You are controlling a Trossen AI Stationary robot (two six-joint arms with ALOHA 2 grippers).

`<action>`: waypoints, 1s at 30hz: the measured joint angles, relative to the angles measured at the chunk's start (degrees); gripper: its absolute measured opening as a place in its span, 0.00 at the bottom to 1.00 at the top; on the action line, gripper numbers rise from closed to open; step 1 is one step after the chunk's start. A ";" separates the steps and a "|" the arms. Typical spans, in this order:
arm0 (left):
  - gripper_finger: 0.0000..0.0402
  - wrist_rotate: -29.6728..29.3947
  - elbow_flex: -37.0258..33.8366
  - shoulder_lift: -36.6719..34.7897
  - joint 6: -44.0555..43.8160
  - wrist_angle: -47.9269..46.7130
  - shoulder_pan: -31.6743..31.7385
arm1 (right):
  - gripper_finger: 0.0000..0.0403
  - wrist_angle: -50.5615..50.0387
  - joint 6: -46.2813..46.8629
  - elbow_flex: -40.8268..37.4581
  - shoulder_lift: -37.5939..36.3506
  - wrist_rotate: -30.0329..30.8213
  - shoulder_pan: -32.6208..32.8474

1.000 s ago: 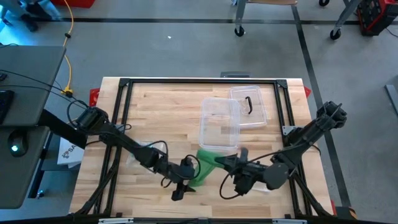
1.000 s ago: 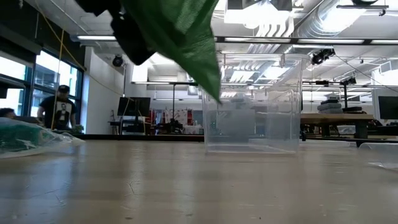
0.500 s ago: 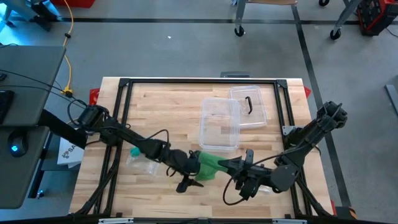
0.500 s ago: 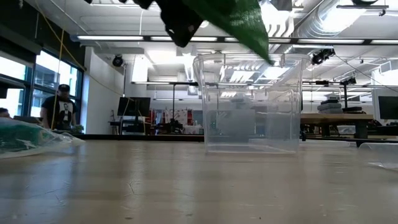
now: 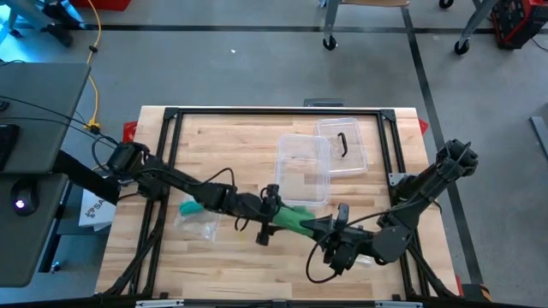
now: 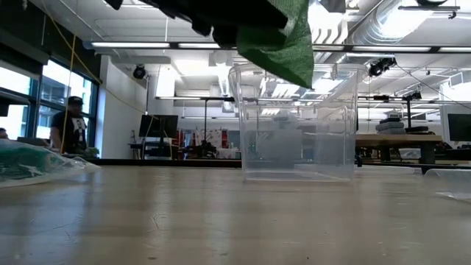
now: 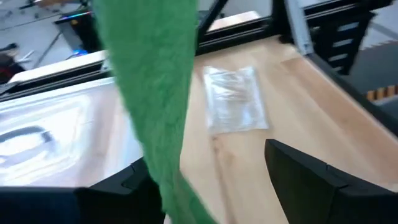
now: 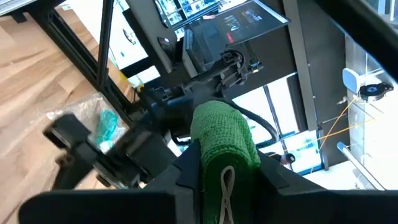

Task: Roll bandage
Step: Roll the green bandage

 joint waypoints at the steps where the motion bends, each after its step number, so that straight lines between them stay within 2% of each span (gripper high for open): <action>1: 0.60 -0.10 0.00 0.00 0.38 -0.07 0.18 | 0.17 0.00 0.14 0.00 -0.02 0.00 0.00; 10: 0.73 -0.61 0.00 0.01 4.98 5.91 0.22 | 0.17 -0.36 3.37 0.00 0.00 0.00 0.00; 16: 0.76 -3.17 0.02 -0.89 5.33 4.60 -0.28 | 0.17 -0.39 4.19 -0.02 0.00 0.02 0.13; 21: 0.76 -4.90 0.02 -4.94 -0.07 -1.11 -3.07 | 0.17 -0.63 4.04 -0.04 0.00 3.47 1.09; 25: 0.76 -9.30 0.02 -8.32 -0.10 -2.02 -6.56 | 0.17 -1.67 4.79 -0.04 0.00 3.75 1.57; 30: 0.76 -17.38 0.07 -10.99 4.79 3.93 -10.04 | 0.17 -2.53 7.46 -0.04 0.00 0.22 1.46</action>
